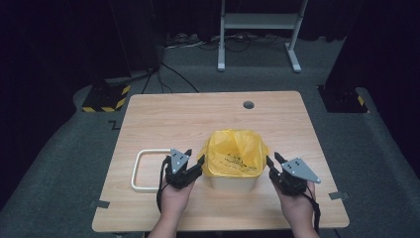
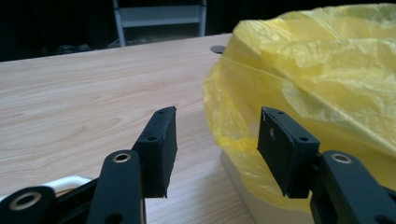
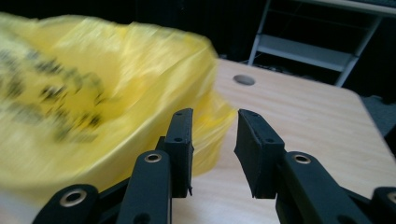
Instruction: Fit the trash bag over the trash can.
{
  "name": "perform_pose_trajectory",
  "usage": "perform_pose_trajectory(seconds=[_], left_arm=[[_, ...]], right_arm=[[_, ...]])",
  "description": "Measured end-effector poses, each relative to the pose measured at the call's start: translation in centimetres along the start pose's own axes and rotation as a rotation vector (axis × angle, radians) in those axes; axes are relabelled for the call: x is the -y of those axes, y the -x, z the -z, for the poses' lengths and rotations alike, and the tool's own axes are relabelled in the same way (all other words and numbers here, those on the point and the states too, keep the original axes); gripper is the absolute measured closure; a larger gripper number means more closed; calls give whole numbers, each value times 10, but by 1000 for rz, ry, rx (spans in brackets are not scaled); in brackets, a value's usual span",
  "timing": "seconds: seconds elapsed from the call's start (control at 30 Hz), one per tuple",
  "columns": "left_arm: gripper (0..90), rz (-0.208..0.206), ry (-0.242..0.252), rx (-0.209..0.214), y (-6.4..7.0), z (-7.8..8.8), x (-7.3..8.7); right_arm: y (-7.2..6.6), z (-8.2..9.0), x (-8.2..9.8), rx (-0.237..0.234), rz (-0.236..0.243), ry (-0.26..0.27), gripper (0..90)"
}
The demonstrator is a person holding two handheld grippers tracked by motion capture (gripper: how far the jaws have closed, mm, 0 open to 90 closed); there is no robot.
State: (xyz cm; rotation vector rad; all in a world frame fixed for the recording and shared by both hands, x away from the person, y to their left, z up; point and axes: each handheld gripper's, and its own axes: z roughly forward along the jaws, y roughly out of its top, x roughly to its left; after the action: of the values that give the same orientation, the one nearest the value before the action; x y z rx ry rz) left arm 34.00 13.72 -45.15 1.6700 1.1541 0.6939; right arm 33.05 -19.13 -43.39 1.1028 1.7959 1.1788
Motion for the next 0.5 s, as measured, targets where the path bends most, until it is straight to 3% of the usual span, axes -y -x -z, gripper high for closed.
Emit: perform_pose_trajectory(seconds=[0.1, 0.2, 0.27, 0.33, 0.5], left_arm=[[458, -16, -23, -10, 3, -2, 5], [452, -25, -66, -5, 5, -9, 13], [450, -39, -95, -4, 5, -13, 18], [447, -50, -111, 2, 7, -16, 22], [454, -83, -132, 10, 10, -20, 32]], right_arm=[[9, -11, -10, 6, -18, -14, 648], [8, -26, -12, -18, -34, -56, 647], [4, -38, -7, -24, -13, -100, 639], [4, -46, -1, -30, -22, -131, 643], [4, -53, 10, -31, -17, -178, 640]])
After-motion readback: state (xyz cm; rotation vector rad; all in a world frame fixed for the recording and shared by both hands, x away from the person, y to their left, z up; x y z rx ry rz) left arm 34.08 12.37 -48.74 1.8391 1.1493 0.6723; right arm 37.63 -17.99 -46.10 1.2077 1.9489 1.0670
